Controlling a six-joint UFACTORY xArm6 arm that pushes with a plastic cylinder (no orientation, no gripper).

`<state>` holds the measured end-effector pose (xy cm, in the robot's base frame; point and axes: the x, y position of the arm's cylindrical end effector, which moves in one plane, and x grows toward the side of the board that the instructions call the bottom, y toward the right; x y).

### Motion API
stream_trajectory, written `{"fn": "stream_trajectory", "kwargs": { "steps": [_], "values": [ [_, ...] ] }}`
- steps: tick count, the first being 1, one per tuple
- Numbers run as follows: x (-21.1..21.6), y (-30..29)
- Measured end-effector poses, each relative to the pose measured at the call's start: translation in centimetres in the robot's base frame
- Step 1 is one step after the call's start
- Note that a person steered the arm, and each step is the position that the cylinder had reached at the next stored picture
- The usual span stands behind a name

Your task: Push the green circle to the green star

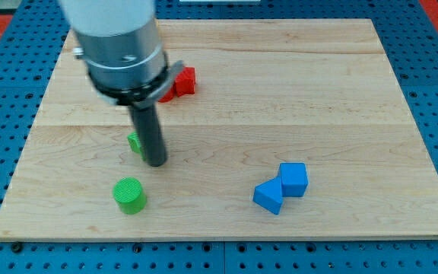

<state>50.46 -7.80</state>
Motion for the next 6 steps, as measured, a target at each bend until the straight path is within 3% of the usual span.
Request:
{"fn": "stream_trajectory", "kwargs": {
  "steps": [1, 3, 5, 6],
  "values": [
    [-3.5, 1.4],
    [0.2, -13.0],
    [0.6, 3.4],
    [5.9, 3.4]
  ]
}}
